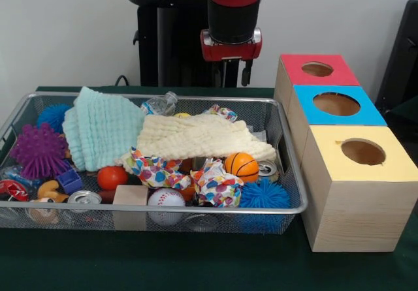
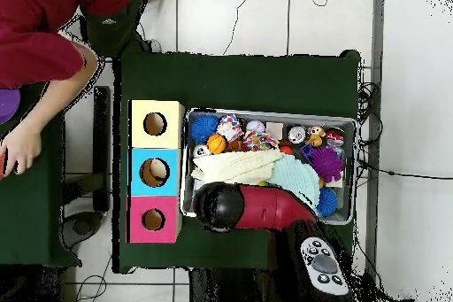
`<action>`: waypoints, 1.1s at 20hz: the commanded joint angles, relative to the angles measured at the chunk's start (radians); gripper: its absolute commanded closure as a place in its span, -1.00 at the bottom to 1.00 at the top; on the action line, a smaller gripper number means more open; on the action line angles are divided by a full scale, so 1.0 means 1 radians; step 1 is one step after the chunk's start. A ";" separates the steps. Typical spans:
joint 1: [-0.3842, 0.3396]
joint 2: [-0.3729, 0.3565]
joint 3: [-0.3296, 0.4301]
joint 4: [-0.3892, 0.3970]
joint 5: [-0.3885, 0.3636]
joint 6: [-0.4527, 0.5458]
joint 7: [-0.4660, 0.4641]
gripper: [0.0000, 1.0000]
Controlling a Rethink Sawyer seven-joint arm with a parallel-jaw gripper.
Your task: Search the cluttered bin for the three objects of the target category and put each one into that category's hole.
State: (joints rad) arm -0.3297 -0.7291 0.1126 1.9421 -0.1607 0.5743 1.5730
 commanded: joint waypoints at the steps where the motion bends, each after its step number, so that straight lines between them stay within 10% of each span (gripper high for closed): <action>1: -0.059 -0.040 0.154 -0.019 -0.098 -0.216 -0.039 -1.00; 22: -0.144 0.142 0.183 -0.067 -0.266 -0.423 0.007 -1.00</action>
State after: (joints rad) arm -0.4378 -0.6611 0.2282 1.9356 -0.3384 0.2371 1.5730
